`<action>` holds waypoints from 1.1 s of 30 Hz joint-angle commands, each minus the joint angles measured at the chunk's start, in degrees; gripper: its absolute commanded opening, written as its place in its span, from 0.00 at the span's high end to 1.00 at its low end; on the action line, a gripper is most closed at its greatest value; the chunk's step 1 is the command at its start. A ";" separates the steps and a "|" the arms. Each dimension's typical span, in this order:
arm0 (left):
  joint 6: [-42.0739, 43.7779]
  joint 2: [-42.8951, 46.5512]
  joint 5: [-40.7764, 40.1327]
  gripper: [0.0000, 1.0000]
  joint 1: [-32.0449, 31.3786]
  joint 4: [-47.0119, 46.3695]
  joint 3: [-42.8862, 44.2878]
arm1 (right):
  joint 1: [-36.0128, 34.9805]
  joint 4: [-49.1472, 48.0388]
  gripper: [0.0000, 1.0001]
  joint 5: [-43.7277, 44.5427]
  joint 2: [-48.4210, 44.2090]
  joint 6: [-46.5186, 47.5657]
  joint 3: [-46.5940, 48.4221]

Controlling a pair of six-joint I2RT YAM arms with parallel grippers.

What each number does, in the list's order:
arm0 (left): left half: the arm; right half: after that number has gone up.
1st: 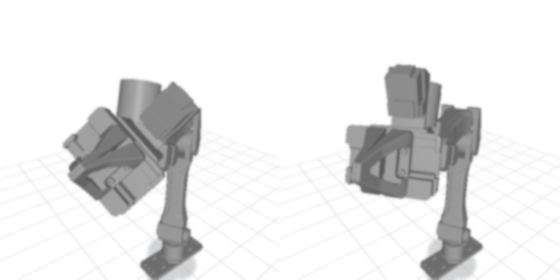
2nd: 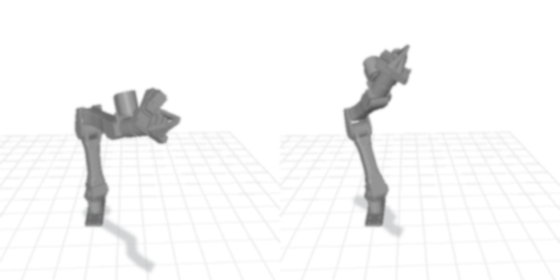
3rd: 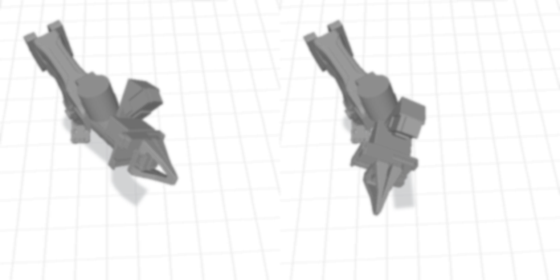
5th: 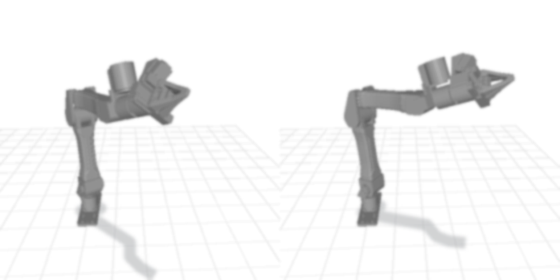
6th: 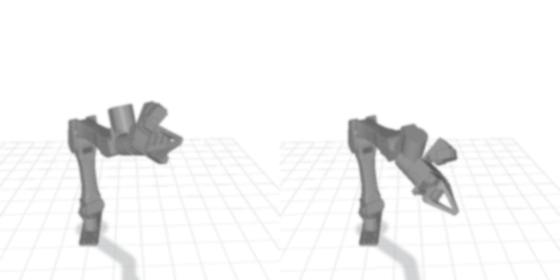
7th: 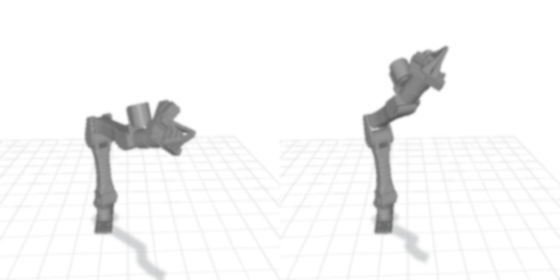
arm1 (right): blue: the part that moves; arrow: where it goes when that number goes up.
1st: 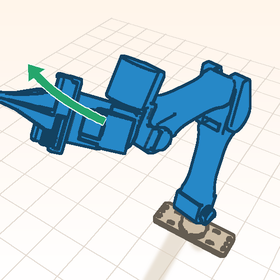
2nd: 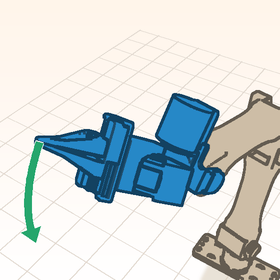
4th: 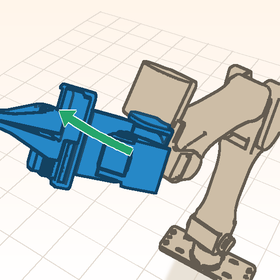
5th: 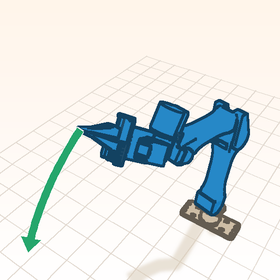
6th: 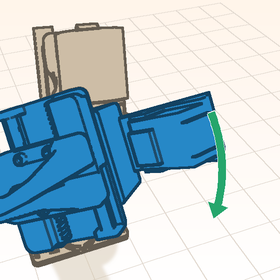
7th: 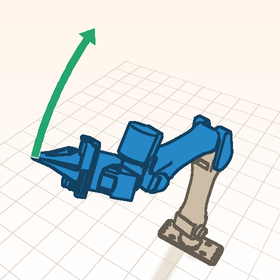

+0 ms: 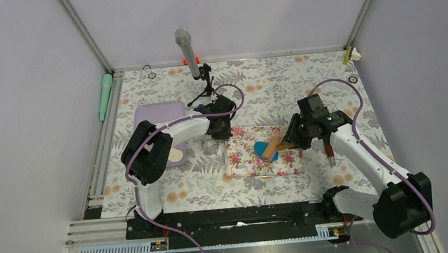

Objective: Roll out the dumpling wrappers from the dough
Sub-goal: Flatten out the dough on the work surface.

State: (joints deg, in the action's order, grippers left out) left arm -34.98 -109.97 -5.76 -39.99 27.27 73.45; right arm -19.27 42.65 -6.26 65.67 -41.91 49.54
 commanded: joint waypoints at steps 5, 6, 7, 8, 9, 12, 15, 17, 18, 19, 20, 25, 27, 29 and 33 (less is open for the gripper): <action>2.44 3.10 -0.33 1.00 0.08 2.70 0.29 | -0.52 0.33 1.00 5.19 14.68 2.40 0.01; 2.46 3.10 -0.17 1.00 0.08 2.78 0.37 | -0.70 0.13 1.00 5.40 15.71 2.53 0.71; 2.51 3.11 -0.13 1.00 0.08 2.91 0.38 | -0.88 -0.04 1.00 5.55 16.30 2.59 1.21; 2.47 3.18 -0.13 1.00 0.08 2.96 0.38 | -0.94 -0.05 1.00 5.76 16.48 2.76 1.29; 2.41 3.20 -0.21 1.00 0.13 2.97 0.38 | -0.95 0.22 1.00 5.96 16.16 2.87 1.08; 2.18 3.23 0.56 1.00 0.17 2.97 0.79 | -0.82 2.14 1.00 8.66 12.97 2.68 -1.65; 2.07 3.12 1.27 1.00 0.26 2.97 1.42 | -0.60 5.18 1.00 9.64 8.18 1.81 -4.90; 2.17 3.00 1.29 1.00 0.26 3.01 1.72 | -0.40 7.72 1.00 10.73 3.99 0.84 -5.77; 2.27 2.83 1.24 1.00 0.26 3.11 1.85 | -0.11 8.98 1.00 11.40 2.06 0.62 -5.80; 2.35 2.71 1.34 1.00 0.33 3.26 2.09 | 0.26 10.35 1.00 11.96 0.80 0.53 -5.63; 2.37 2.67 1.71 1.00 0.46 3.31 2.34 | 0.60 11.27 1.00 12.31 0.03 0.53 -5.48; 2.42 3.00 2.62 1.00 0.70 3.28 2.64 | 0.72 8.64 1.00 11.09 2.81 0.30 -6.61; 2.61 3.18 2.43 1.00 0.71 3.32 2.49 | 0.68 5.67 1.00 9.02 5.17 -0.01 -6.08; 2.66 3.30 2.42 1.00 0.70 3.32 2.17 | 0.05 2.64 1.00 7.93 7.63 -0.91 -4.93; 2.33 3.36 2.72 1.00 0.67 3.24 1.88 | -1.29 -0.54 1.00 8.39 14.29 -0.72 -3.03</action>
State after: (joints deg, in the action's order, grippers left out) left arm -34.76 -109.97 -3.44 -39.27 28.86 73.89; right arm -19.38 36.97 -7.07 70.13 -44.91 50.22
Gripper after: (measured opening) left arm 0.041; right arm 0.391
